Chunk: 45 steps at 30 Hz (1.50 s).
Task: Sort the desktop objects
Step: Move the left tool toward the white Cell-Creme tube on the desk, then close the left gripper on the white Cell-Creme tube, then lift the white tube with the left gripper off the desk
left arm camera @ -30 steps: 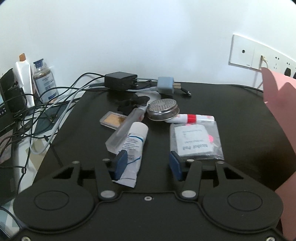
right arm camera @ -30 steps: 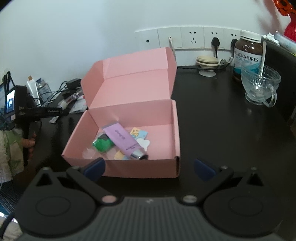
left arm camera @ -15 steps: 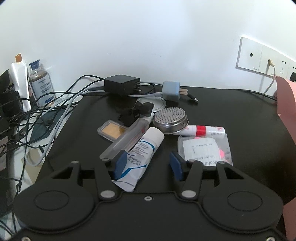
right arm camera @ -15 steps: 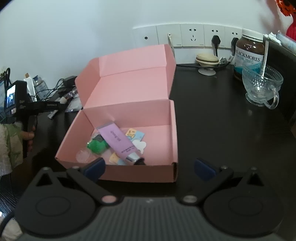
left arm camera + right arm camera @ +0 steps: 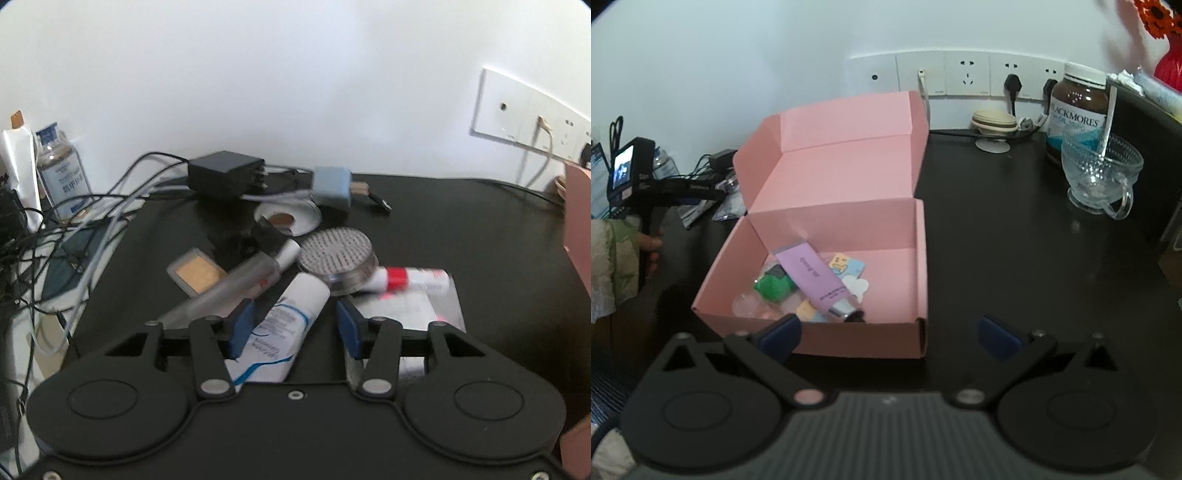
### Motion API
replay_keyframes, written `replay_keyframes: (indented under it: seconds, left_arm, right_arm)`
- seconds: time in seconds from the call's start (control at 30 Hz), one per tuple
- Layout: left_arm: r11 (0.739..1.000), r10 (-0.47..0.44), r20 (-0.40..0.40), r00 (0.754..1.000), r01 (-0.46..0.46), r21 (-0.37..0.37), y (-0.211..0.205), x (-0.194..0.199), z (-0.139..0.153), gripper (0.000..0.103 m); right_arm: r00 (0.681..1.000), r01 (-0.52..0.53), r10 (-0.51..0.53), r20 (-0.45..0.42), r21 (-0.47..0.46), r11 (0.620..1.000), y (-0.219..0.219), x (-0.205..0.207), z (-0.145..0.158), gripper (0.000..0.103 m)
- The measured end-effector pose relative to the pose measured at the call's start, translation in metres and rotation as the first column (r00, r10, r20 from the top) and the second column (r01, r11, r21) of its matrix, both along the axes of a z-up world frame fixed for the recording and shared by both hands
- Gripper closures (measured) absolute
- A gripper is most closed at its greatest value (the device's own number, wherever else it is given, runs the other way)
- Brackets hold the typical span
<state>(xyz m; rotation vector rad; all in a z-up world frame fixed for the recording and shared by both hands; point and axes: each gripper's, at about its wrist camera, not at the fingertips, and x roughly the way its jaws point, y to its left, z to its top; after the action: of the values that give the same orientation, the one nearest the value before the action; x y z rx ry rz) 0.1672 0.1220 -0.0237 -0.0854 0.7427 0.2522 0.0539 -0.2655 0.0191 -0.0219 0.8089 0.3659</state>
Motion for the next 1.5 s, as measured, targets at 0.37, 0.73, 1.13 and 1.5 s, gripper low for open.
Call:
replay_keyframes:
  seconds: [0.37,0.73,1.13,1.5]
  left_arm:
    - [0.997,-0.081,-0.005,0.997,0.080,-0.013,-0.035,-0.053,0.002,0.064]
    - [0.997,-0.071,-0.029,0.997,0.069,-0.043,-0.060,-0.107,0.007,0.060]
    - [0.995,0.075,0.022,0.997,-0.073,-0.073,-0.034,-0.065,0.012,0.054]
    - [0.999,-0.050,-0.010,0.999,0.050,-0.019,-0.062,-0.090,0.005,0.070]
  right_arm:
    - [1.000,0.005,-0.005,-0.003,0.027,1.000,-0.002,0.000,0.002,0.001]
    - [0.997,-0.061,0.060,0.042,0.023,0.998,0.011,-0.009,0.011,0.001]
    - [0.999,-0.033,0.032,0.024,0.035,0.999,-0.003,-0.014,0.011,0.001]
    - [0.999,-0.036,0.035,0.027,0.029,0.999,-0.007,-0.015,0.012,0.001]
